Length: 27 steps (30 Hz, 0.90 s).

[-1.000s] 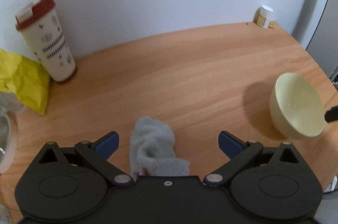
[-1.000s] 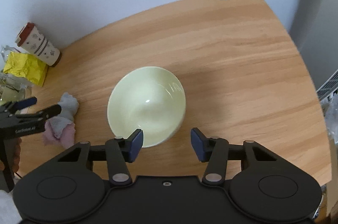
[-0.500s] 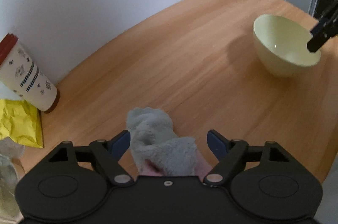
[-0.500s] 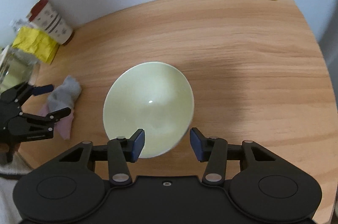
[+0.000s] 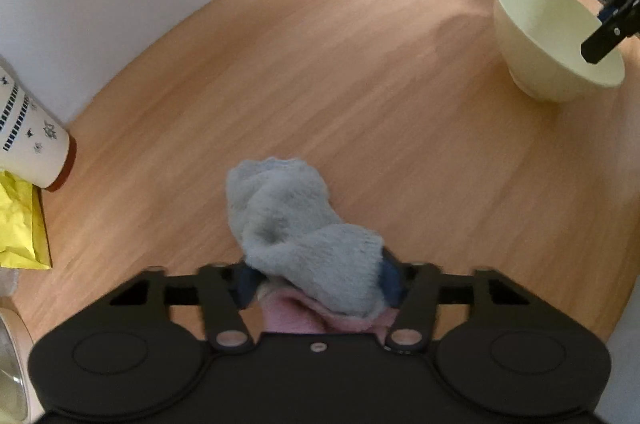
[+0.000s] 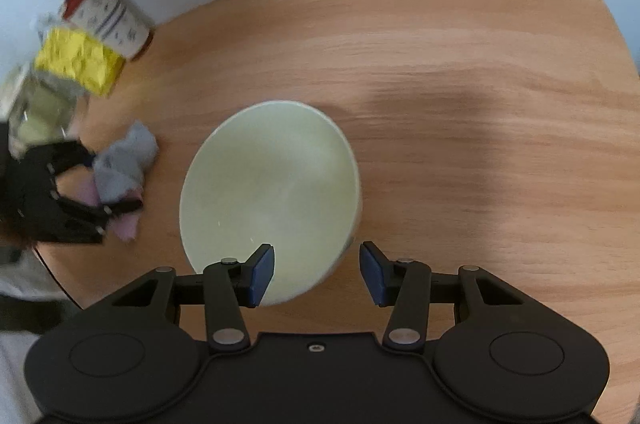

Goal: Clean bowl
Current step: 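Grip the bowl rim with the right gripper while the left carries the cloth into the bowl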

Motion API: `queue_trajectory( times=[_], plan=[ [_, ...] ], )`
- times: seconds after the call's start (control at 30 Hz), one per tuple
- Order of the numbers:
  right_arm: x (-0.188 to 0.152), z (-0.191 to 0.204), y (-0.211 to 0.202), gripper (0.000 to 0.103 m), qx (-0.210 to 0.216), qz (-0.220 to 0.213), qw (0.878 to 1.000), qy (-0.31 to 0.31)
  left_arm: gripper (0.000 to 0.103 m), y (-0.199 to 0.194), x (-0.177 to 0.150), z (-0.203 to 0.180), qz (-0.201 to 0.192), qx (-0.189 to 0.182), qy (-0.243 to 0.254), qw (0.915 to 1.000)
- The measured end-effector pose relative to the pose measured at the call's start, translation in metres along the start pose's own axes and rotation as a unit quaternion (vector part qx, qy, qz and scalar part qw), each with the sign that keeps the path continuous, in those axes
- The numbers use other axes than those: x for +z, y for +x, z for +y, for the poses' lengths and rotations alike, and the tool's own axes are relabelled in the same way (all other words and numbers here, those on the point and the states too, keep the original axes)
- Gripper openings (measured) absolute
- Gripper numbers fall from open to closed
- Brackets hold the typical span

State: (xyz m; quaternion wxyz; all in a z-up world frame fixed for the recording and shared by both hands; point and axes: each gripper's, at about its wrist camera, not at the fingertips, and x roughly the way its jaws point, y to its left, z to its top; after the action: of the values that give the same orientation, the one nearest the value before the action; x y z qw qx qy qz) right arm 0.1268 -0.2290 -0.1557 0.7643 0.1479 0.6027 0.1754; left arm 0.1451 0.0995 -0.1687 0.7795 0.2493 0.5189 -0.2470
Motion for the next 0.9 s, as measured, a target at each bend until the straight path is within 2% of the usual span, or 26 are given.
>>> queue_trajectory(
  times=[0.03, 0.17, 0.27, 0.3, 0.33, 0.43, 0.57, 0.63, 0.77, 0.9],
  plan=[
    [0.001, -0.003, 0.0, 0.052, 0.003, -0.002, 1.0, 0.008, 0.035, 0.0, 0.001, 0.0, 0.001, -0.001, -0.001, 1.0],
    [0.004, -0.008, 0.004, 0.045, 0.014, 0.001, 0.999, 0.029, 0.024, -0.006, 0.002, 0.002, 0.001, 0.008, -0.023, 0.9997],
    [0.007, -0.011, 0.007, 0.039, 0.008, -0.002, 0.999, 0.039, 0.022, -0.014, 0.002, 0.005, -0.006, -0.005, -0.054, 0.9985],
    [0.008, -0.012, 0.008, 0.03, 0.002, -0.004, 0.999, 0.04, 0.022, -0.022, 0.002, 0.005, -0.017, -0.016, -0.072, 0.9971],
    [0.009, -0.011, 0.009, 0.015, -0.005, -0.005, 0.999, 0.042, 0.022, -0.029, 0.005, 0.003, -0.025, -0.024, -0.082, 0.996],
    [0.011, -0.011, 0.011, 0.013, -0.023, -0.012, 0.999, 0.038, 0.022, -0.057, 0.016, -0.004, -0.06, -0.055, -0.108, 0.9908],
    [0.008, -0.012, 0.012, 0.013, -0.015, -0.004, 0.999, 0.033, 0.022, -0.088, 0.031, -0.017, -0.099, -0.095, -0.12, 0.9833],
    [0.007, -0.012, 0.011, 0.013, -0.015, -0.003, 0.999, 0.03, 0.022, -0.103, 0.046, -0.033, -0.118, -0.133, -0.115, 0.9774],
    [0.006, -0.01, 0.01, 0.012, -0.017, -0.001, 1.0, 0.024, 0.022, -0.106, 0.063, -0.058, -0.117, -0.18, -0.097, 0.9717],
    [0.004, -0.008, 0.008, 0.012, -0.019, 0.0, 1.0, 0.017, 0.022, -0.086, 0.076, -0.085, -0.09, -0.191, -0.067, 0.9752]
  ],
)
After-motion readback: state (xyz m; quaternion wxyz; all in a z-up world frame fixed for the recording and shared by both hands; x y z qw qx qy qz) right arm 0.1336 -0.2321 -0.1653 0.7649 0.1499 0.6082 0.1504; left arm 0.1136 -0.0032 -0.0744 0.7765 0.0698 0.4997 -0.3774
